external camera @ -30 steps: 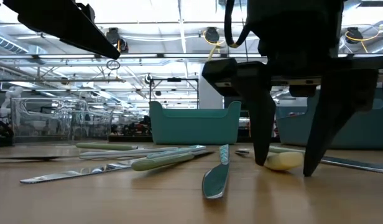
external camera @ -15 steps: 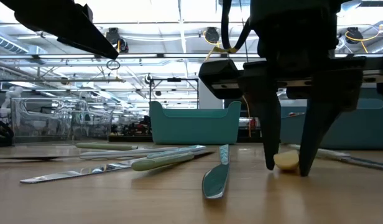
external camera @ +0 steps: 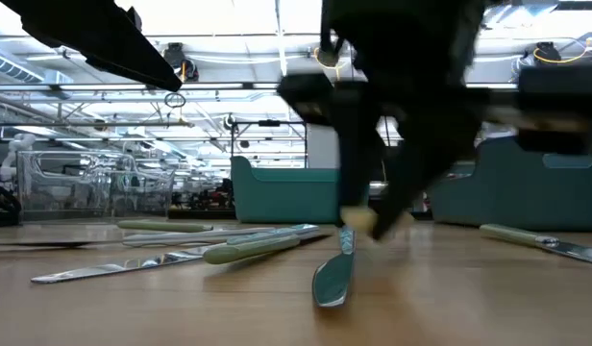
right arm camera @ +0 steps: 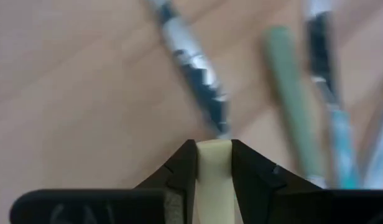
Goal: Sort silverware by color (type)
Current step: Put the yellow knife into the green bin
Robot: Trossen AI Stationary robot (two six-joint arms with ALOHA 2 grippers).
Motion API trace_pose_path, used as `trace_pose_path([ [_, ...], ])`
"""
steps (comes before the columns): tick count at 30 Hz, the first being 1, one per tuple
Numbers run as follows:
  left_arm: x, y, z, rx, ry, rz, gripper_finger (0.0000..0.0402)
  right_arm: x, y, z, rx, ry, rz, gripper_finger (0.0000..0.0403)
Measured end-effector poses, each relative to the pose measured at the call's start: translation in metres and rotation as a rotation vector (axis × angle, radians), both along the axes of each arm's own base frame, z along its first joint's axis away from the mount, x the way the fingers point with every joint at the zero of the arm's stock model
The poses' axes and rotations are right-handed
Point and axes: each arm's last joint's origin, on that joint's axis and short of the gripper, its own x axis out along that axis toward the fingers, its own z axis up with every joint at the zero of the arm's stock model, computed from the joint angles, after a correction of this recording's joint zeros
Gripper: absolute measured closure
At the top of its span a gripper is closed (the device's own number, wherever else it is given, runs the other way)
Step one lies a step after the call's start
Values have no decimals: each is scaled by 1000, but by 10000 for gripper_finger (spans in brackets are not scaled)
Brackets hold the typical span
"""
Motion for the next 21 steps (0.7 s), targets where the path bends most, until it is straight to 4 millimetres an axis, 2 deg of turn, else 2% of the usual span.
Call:
trace_pose_path([
  [10, 2, 3, 0, 32, 7, -7, 199, 9, 24, 46, -17, -104, -290, 330],
  [14, 6, 8, 0, 38, 7, 12, 199, 10, 29, 49, 36, -156, -476, 330],
  [21, 12, 18, 0, 50, 11, 44, 199, 9, 27, 52, -41, -321, -719, 329],
])
